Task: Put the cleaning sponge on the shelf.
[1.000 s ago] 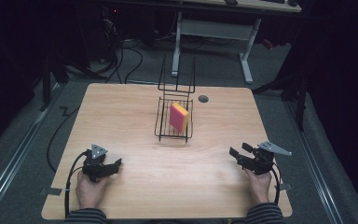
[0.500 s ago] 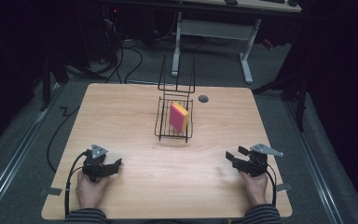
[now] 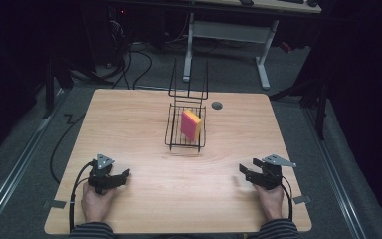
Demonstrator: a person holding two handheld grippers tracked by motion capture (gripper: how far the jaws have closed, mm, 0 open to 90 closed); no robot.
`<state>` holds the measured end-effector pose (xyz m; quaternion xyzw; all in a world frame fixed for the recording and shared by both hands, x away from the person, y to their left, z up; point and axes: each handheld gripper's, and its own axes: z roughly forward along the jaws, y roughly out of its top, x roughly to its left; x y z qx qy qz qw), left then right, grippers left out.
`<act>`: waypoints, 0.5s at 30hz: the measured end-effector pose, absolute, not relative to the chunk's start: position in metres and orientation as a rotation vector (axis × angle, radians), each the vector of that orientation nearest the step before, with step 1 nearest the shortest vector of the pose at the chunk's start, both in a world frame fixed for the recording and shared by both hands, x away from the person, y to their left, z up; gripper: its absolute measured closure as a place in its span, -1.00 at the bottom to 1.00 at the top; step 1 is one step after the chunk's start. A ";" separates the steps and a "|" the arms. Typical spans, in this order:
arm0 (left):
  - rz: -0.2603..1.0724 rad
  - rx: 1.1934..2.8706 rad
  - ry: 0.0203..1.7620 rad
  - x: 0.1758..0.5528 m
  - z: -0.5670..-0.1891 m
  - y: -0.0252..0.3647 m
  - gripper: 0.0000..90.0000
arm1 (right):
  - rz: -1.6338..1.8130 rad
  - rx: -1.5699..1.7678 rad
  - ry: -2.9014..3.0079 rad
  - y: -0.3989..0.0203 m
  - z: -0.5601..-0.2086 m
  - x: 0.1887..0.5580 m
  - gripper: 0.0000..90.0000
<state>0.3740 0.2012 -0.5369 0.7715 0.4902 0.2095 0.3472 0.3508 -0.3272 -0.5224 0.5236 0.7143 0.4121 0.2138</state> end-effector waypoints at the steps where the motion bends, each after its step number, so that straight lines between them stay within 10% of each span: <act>1: 0.544 2.001 1.271 0.374 -0.537 0.201 -0.43 | 1.135 1.453 1.984 -0.327 -0.523 0.351 -0.31; 15: 0.544 2.001 1.272 0.374 -0.537 0.201 -0.43 | 0.987 1.503 2.023 -0.322 -0.529 0.355 -0.30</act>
